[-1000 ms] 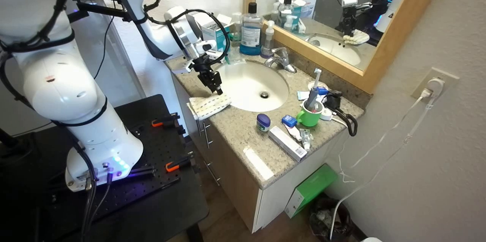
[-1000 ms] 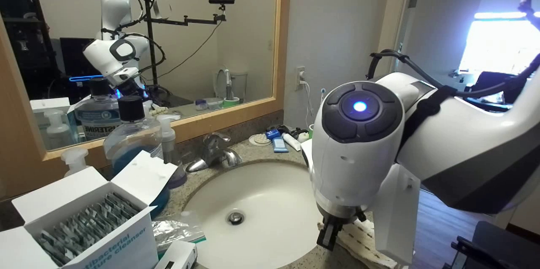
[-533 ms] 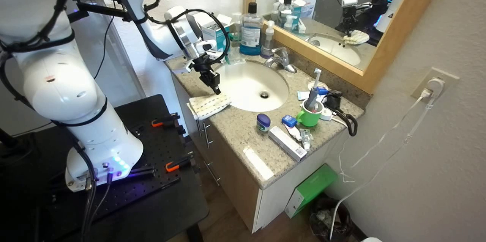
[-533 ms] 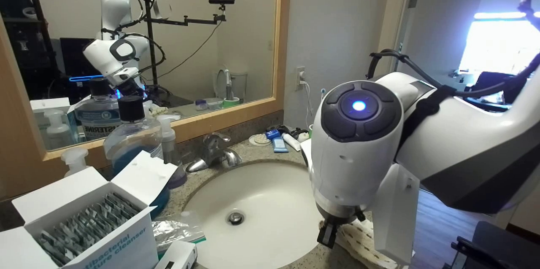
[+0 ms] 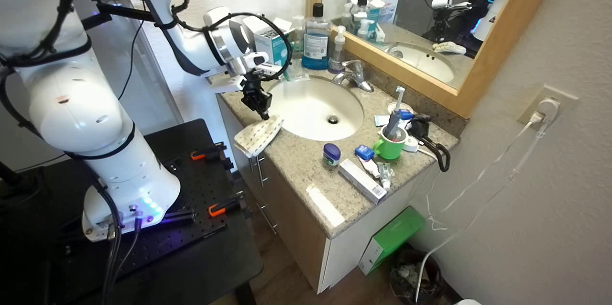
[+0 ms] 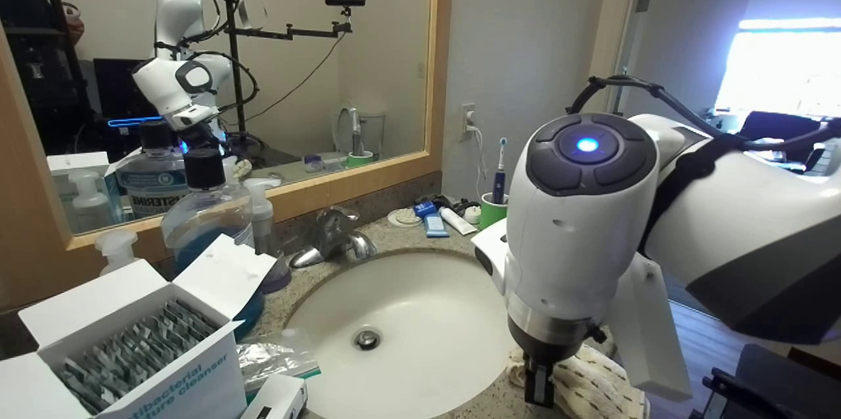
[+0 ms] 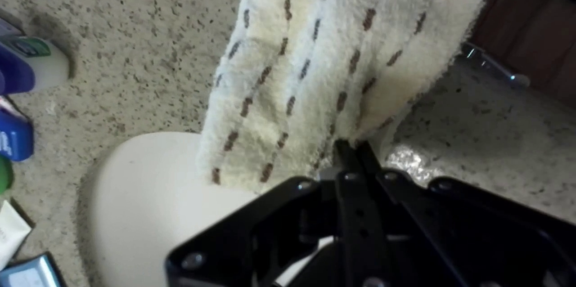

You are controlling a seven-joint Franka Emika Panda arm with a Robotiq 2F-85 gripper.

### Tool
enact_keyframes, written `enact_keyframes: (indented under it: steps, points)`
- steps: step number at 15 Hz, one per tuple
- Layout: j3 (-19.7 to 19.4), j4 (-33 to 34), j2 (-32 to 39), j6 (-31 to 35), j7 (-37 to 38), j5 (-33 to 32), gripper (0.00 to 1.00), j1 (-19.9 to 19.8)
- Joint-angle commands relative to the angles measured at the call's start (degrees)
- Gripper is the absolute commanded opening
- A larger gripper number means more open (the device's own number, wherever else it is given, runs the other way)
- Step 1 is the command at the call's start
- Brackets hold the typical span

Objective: Unfold the towel once

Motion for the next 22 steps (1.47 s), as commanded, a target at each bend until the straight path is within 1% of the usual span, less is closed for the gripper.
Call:
enact_keyframes:
  steps: [1,4,7,14,17,22]
  points:
    - [-1.1,-4.5,-5.0,2.9,-14.1,7.8,0.03,-1.1]
    - [-2.3,-5.2,-7.4,2.4,-24.1,14.8,0.02,-1.5]
    - [-3.5,-4.4,-9.9,2.8,-33.2,22.1,0.02,-2.0]
    - [-5.6,-3.7,-14.4,0.4,-56.7,40.8,0.01,-1.4]
    - [-7.3,-3.4,-15.9,-0.9,-64.9,46.4,0.01,-1.4]
    - [-10.5,-3.1,-18.4,-2.8,-74.3,51.6,0.01,-1.3]
